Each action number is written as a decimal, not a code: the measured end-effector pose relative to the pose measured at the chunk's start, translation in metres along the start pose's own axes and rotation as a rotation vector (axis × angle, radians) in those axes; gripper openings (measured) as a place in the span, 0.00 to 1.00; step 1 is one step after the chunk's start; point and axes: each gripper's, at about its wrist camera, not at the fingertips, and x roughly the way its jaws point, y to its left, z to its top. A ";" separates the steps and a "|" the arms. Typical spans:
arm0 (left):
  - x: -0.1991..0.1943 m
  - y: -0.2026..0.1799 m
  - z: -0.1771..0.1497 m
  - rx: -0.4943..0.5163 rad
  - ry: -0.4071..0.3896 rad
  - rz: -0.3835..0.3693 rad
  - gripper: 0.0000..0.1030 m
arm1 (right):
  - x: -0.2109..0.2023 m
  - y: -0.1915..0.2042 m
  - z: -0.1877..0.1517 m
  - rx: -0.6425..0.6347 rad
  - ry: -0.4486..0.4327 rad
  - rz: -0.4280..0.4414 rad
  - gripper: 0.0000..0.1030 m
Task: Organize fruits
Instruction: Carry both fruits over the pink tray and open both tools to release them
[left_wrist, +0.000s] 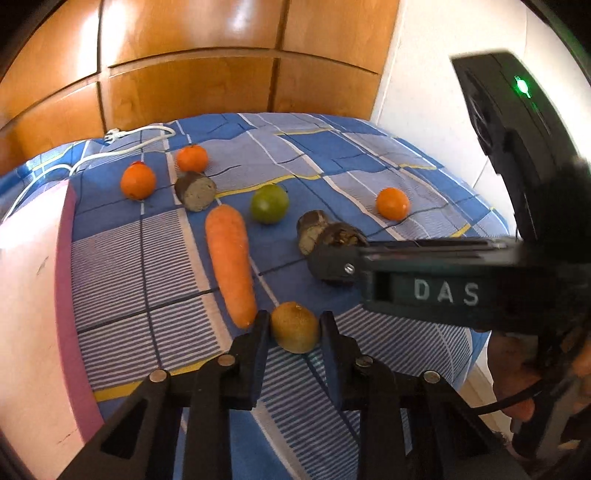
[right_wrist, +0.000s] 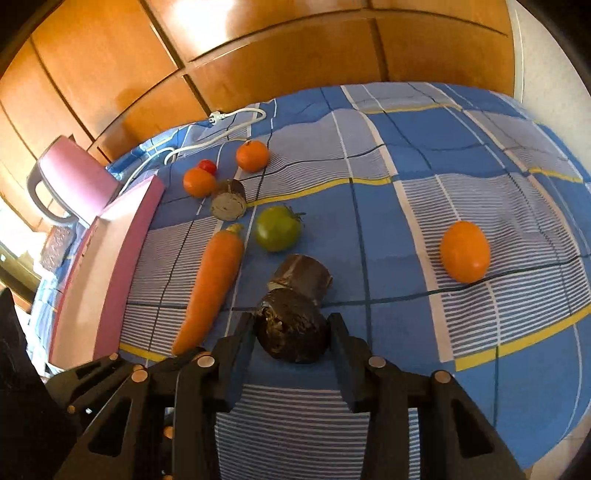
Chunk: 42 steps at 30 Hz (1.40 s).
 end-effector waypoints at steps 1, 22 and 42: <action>-0.003 0.002 0.000 -0.007 -0.008 0.004 0.26 | -0.001 0.000 -0.001 -0.006 -0.001 -0.003 0.39; -0.089 0.073 0.006 -0.268 -0.206 0.232 0.26 | -0.027 0.048 0.001 -0.164 -0.057 0.039 0.39; -0.138 0.179 -0.046 -0.570 -0.193 0.637 0.27 | 0.022 0.194 0.026 -0.454 0.022 0.219 0.39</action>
